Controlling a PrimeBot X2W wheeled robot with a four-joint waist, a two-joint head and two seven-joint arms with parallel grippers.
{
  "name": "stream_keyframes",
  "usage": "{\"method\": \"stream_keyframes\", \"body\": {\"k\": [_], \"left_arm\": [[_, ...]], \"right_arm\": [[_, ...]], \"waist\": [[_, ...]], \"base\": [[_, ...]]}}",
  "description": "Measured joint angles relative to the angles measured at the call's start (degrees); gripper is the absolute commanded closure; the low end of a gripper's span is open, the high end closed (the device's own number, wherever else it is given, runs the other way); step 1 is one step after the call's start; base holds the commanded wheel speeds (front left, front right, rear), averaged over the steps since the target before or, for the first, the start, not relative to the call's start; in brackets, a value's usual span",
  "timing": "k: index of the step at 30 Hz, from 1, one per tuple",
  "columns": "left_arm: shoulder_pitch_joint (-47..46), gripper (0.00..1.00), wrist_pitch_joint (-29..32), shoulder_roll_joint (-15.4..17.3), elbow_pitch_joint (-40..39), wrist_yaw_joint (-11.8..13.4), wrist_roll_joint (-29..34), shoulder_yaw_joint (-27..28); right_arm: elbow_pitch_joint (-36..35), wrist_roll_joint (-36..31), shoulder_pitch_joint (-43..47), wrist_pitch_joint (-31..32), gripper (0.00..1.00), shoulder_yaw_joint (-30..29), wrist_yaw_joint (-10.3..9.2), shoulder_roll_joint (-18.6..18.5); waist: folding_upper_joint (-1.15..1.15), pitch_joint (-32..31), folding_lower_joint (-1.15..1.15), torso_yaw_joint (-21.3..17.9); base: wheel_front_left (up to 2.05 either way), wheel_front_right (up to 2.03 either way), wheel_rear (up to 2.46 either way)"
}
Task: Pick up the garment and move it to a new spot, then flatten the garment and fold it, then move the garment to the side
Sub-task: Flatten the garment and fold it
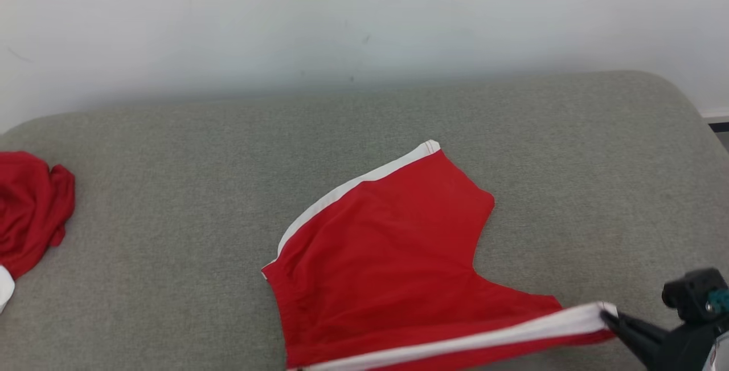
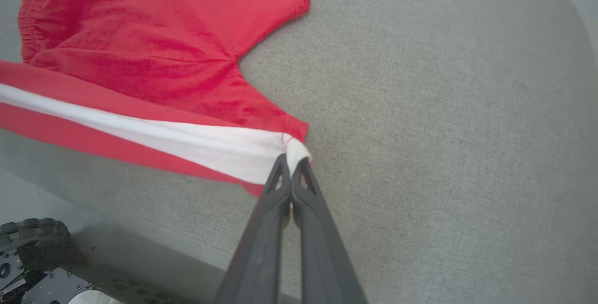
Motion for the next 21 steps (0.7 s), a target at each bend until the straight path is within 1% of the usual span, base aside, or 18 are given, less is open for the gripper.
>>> {"method": "stream_keyframes", "body": {"k": [4,7,11,16,21], "left_arm": [[-2.9,1.00,-0.1,-1.2,-0.2,0.2,0.2,1.5],[-5.3,1.00,0.2,-2.1,0.3,1.3,0.4,2.0],[-9.2,1.00,0.8,-3.7,1.0,2.0,1.0,2.4],[-13.6,1.00,0.9,-5.8,2.6,2.9,2.2,3.0],[-18.0,1.00,0.8,-8.2,4.5,4.5,3.7,3.4]], "right_arm": [[1.7,-0.9,-5.9,-2.4,1.00,1.7,0.00,-0.5],[4.4,-0.2,-11.6,-3.7,1.00,3.4,0.00,-0.4],[8.5,0.5,-20.2,-4.2,1.00,7.5,0.00,-0.9],[14.8,0.9,-31.3,-6.2,1.00,12.5,0.00,-0.9],[22.0,1.5,-40.3,-8.8,1.00,17.1,0.00,-0.8]], "waist": [[0.00,0.7,0.00,1.2],[0.00,1.5,0.00,2.1],[0.01,2.9,0.01,3.3],[0.01,4.9,0.02,5.0],[0.01,6.9,0.02,7.0]], "base": [[0.00,0.00,0.00],[0.00,0.00,0.00],[0.00,0.00,0.00],[0.00,0.00,0.00],[0.00,0.00,0.00]]}}
